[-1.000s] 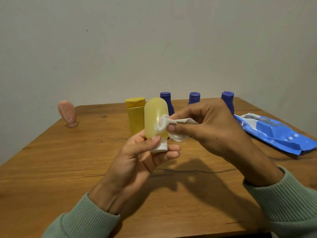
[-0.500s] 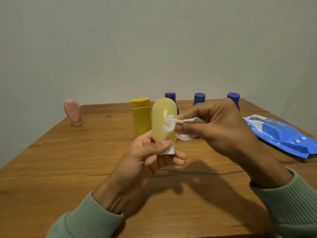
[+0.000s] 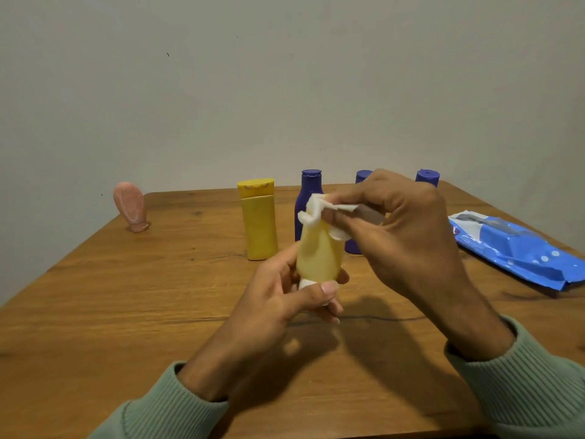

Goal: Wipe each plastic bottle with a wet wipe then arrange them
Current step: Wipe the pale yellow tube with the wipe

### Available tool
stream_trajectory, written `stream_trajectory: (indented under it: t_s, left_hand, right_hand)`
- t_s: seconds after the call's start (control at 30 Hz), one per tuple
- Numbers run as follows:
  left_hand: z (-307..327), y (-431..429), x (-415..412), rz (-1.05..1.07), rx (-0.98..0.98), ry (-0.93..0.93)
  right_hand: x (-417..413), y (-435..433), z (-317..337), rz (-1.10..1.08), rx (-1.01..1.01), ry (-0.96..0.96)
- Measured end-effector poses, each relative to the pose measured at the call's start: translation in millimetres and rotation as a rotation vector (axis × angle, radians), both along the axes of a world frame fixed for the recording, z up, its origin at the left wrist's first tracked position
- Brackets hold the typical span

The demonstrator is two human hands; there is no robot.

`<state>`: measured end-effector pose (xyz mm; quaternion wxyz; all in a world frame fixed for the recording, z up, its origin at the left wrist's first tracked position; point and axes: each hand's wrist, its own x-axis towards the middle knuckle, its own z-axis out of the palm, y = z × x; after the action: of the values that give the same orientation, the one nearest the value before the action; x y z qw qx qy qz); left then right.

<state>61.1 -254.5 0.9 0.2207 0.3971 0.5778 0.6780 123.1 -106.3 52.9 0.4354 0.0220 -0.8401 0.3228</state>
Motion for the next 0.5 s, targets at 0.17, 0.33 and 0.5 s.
stream_trajectory:
  t_s: [0.17, 0.33, 0.5]
  left_hand:
    - [-2.2, 0.8, 0.8, 0.042, 0.012, -0.012]
    - [-5.1, -0.4, -2.0, 0.121, -0.011, 0.097]
    - [-6.7, -0.4, -0.6, 0.133, -0.099, 0.182]
  right_hand:
    - [1.5, -6.4, -1.8, 0.026, 0.055, -0.060]
    - [3.4, -6.6, -0.6, 0.050, 0.110, -0.089]
    - [-2.8, 0.1, -5.3, -0.096, 0.109, 0.064]
